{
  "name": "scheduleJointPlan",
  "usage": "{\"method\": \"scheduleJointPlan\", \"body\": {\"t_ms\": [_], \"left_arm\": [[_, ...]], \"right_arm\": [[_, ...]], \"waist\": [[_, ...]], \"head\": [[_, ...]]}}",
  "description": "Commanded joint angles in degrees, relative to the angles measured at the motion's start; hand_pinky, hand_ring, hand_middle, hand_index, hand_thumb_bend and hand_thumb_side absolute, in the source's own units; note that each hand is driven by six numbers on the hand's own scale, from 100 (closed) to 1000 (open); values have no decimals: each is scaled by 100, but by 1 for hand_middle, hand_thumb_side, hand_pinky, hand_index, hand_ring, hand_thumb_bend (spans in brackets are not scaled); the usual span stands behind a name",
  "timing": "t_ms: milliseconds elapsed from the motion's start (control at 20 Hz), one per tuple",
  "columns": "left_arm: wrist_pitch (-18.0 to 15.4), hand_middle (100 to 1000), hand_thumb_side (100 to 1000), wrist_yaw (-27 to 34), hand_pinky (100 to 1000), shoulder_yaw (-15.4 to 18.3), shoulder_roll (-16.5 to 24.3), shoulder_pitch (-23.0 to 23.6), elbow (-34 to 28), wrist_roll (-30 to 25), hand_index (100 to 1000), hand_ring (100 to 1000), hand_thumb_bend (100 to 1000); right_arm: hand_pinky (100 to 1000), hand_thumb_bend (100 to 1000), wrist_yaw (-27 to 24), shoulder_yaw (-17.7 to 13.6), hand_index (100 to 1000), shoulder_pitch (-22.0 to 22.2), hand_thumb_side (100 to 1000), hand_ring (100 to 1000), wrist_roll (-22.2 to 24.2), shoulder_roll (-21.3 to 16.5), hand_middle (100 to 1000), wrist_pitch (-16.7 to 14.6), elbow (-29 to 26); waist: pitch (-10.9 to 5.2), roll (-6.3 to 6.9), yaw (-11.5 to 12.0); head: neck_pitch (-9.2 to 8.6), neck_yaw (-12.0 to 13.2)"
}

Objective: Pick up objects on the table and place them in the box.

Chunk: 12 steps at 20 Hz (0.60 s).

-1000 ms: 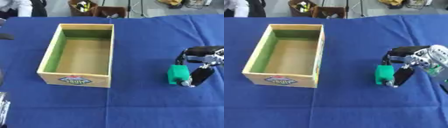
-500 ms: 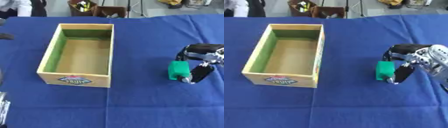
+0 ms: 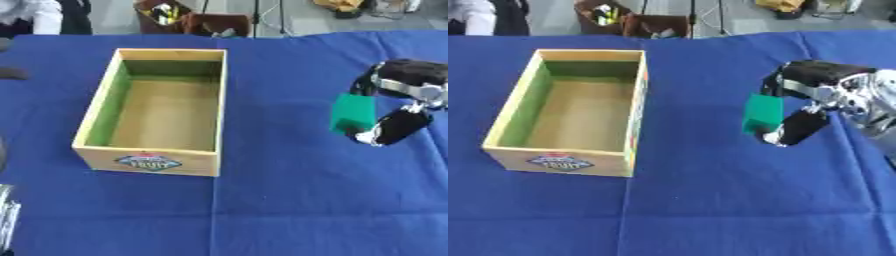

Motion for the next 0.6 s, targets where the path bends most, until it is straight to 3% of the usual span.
{"method": "scheduleJointPlan", "body": {"t_ms": [50, 300, 600], "left_arm": [[3, 864, 957, -3, 520, 14, 89, -37, -98, -4, 803, 715, 100], [17, 865, 957, -4, 519, 4, 103, -14, -98, -11, 803, 715, 100], [30, 865, 957, 7, 519, -11, 94, 3, -98, -24, 803, 716, 100]], "right_arm": [[755, 100, -17, -198, 460, -263, 395, 744, -61, -33, 417, 81, -282], [752, 100, 201, -147, 448, -801, 408, 739, 32, 232, 403, -37, -356], [759, 100, 419, 59, 450, -1639, 410, 739, 207, 1108, 401, -69, 223]], "waist": [[-158, -20, 3], [-188, -45, 19], [-213, -60, 77]], "head": [[-49, 0], [-32, -21], [-26, -90]]}}
